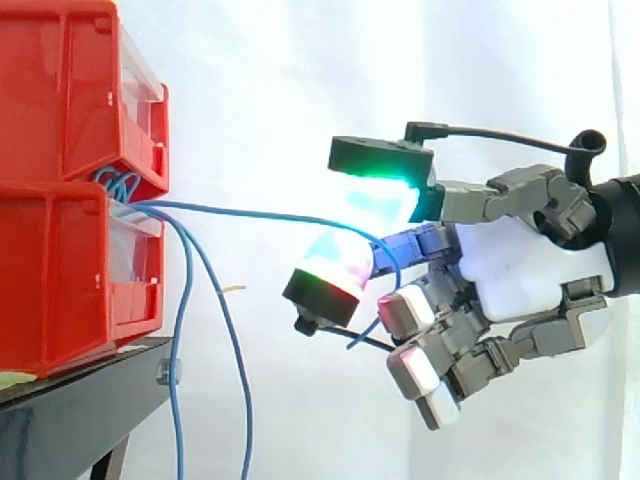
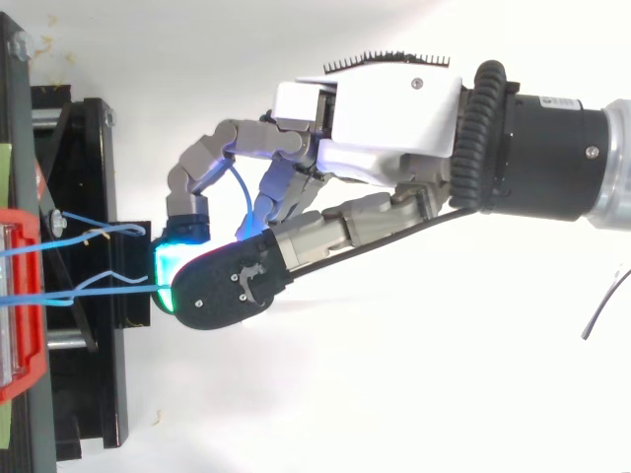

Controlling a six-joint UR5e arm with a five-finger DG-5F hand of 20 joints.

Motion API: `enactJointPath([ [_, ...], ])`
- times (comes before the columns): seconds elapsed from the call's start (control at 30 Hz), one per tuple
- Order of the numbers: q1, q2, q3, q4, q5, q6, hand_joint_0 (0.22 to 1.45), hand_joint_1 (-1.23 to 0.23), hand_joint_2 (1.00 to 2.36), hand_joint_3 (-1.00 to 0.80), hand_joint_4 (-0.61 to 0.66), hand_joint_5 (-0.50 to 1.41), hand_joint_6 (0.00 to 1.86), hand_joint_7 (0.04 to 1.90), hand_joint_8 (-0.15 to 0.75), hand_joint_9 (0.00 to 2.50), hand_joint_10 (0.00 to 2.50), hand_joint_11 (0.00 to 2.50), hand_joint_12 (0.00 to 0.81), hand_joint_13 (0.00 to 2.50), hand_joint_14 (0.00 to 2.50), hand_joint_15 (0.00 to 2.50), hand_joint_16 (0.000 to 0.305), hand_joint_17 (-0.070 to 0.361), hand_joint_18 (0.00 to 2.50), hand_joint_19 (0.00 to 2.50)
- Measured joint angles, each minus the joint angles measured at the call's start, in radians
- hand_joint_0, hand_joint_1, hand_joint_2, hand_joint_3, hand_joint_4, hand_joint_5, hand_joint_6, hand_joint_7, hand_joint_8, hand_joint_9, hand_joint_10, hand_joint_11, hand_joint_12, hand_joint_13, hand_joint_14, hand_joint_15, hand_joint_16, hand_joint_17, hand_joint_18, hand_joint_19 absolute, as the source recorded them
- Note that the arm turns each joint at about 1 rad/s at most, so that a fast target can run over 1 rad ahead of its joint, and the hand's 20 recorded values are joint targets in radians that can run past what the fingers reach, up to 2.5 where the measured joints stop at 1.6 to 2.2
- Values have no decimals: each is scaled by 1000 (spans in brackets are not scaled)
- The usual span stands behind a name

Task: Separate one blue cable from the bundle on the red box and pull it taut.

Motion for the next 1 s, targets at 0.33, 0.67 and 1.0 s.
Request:
enactJointPath([
  [0.33,0,0,0,-1,-9,2,561,-570,1000,-491,25,-72,898,1022,206,1230,22,604,333,1069,25,626,53,119,747,836],
  [0.67,-4,-1,0,-1,-15,2,597,-704,1015,-327,11,-73,899,1056,202,1213,23,618,325,1067,26,634,51,116,747,844],
  [1.0,-5,0,0,-1,-16,2,693,-862,1022,-246,-118,-93,935,965,180,1127,22,611,306,1034,27,624,49,110,735,800],
])
